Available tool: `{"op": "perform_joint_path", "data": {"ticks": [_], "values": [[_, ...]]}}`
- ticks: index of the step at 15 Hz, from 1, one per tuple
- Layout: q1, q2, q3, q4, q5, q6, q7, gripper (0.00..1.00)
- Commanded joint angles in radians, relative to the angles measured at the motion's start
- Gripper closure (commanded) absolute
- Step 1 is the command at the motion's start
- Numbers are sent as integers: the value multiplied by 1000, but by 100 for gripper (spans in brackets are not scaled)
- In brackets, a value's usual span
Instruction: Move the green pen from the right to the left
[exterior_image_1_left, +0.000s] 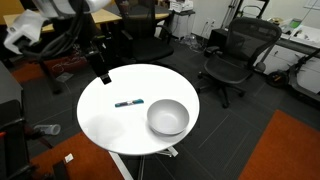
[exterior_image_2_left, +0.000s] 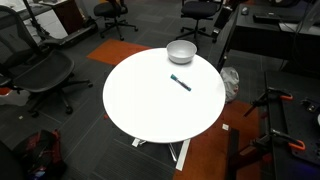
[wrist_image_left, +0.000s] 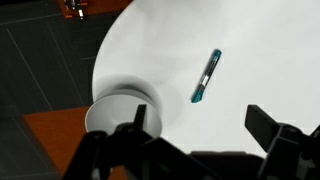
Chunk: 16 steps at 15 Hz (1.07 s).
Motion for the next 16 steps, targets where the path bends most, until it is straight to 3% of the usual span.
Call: {"op": "perform_joint_path", "data": {"ticks": [1,8,16], "values": [[8,109,36,39,29,57,91,0],[36,281,70,98,25,145,231,0],[77,458,61,206,41,141,330,0]]}}
